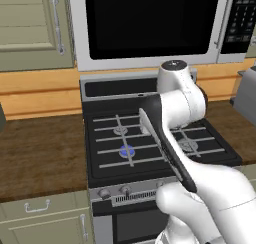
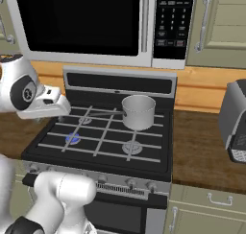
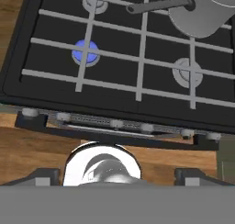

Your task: Turn off the front left burner of the stove.

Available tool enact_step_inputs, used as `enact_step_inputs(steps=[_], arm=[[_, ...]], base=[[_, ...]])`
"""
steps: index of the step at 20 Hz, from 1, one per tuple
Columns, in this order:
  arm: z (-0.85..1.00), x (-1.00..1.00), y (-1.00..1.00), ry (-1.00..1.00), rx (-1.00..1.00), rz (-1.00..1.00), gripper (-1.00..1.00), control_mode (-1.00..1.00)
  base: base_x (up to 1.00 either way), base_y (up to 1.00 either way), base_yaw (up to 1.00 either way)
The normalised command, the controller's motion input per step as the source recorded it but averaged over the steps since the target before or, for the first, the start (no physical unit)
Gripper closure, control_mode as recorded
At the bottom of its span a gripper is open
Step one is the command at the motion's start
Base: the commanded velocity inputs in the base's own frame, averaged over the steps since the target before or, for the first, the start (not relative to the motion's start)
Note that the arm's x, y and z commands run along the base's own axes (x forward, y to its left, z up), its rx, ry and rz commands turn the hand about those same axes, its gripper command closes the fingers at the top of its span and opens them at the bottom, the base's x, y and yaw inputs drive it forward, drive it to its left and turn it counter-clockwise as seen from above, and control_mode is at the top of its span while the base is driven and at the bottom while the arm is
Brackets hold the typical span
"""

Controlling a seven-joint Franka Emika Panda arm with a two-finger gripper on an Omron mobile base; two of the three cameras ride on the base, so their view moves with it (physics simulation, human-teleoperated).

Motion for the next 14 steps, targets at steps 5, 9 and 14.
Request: enact_step_inputs(steps=[5, 9, 14], arm=[[-0.55, -0.82, 1.00, 0.01, -0.34, 0.25, -1.00, -1.00], [-0.69, -0.68, 1.00, 0.00, -0.49, 0.36, -1.00, -1.00], [-0.72, -0.54, 1.00, 0.00, -0.55, 0.40, -1.00, -1.00]], base=[[0.00, 0.00, 0.00], [0.00, 0.00, 0.00], [0.00, 0.00, 0.00]])
